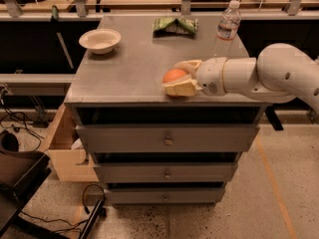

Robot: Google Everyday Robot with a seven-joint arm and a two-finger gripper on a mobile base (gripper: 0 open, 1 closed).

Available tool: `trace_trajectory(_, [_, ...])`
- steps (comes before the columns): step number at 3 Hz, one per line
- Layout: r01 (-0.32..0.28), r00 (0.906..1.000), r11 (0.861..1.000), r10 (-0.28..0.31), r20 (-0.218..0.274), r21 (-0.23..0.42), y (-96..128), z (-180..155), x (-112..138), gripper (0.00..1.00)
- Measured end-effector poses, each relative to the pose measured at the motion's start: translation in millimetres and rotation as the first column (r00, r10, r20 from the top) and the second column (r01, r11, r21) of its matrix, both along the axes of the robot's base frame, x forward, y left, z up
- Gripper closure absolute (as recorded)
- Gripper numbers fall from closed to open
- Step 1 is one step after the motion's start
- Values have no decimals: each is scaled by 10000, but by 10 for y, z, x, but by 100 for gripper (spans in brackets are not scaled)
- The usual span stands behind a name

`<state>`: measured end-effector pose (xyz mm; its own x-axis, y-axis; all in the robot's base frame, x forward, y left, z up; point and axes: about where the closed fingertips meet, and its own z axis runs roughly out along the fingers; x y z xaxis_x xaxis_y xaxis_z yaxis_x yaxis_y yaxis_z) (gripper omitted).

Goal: Place orange into paper bowl

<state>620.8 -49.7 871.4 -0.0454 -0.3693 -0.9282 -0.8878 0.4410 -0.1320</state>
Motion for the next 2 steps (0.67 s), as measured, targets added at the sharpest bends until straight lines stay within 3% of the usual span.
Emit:
trace_trajectory(1, [-41, 10000, 10000, 41, 0, 1, 25, 1, -4, 7])
trace_trajectory(2, [-79, 10000, 10000, 80, -7, 3, 48, -1, -6, 0])
